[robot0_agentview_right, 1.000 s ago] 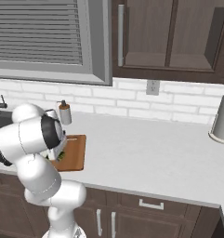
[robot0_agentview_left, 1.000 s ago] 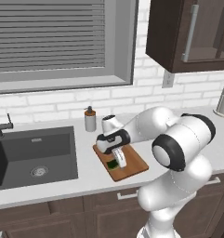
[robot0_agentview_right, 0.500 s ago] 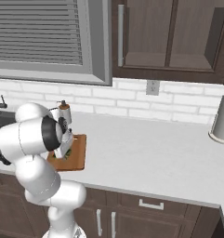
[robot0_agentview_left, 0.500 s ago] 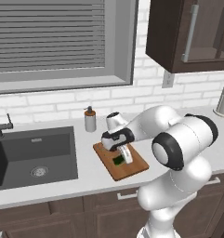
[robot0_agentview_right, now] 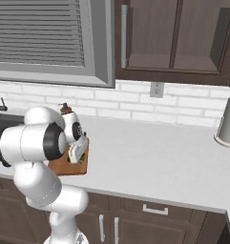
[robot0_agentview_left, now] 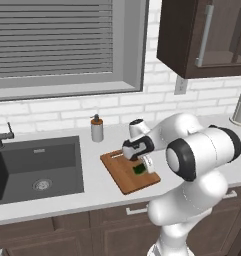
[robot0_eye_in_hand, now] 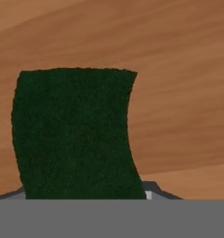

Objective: Pick up the sponge from the counter and clean the cutting board by briefly scrubbing or pressing down on the cutting board. Once finished, release the sponge.

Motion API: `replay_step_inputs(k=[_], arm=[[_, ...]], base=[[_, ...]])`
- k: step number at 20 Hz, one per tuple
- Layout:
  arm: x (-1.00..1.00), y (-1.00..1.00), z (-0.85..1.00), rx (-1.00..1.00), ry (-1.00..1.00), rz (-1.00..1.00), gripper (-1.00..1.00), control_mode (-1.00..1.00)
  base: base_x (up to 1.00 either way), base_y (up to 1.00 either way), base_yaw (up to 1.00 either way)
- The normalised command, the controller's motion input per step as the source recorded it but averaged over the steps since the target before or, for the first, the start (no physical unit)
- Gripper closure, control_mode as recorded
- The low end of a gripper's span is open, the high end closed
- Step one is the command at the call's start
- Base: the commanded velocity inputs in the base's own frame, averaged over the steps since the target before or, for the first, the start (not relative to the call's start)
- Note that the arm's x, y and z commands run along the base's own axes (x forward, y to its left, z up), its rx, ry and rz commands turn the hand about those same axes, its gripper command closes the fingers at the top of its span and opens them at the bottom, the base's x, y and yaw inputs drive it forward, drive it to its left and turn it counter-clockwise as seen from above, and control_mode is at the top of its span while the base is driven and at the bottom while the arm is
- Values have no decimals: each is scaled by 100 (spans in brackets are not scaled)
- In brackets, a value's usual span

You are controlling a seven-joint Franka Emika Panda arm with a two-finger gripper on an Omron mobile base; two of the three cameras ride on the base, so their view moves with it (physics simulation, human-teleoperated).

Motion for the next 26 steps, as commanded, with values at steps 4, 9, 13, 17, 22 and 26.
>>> replay_step_inputs(k=[4,9,13,17,22,26], arm=[[26,33,0,0,0,0,100,-100],[11,55,5,0,0,0,100,-100],[4,55,2,0,0,0,100,-100],[2,22,0,0,-1,0,100,-100],[18,0,0,0,-3,-1,100,-100],[16,-22,-1,-1,-3,-1,100,-100]], base=[[0,0,0],[0,0,0],[0,0,0],[0,0,0],[0,0,0],[0,0,0]])
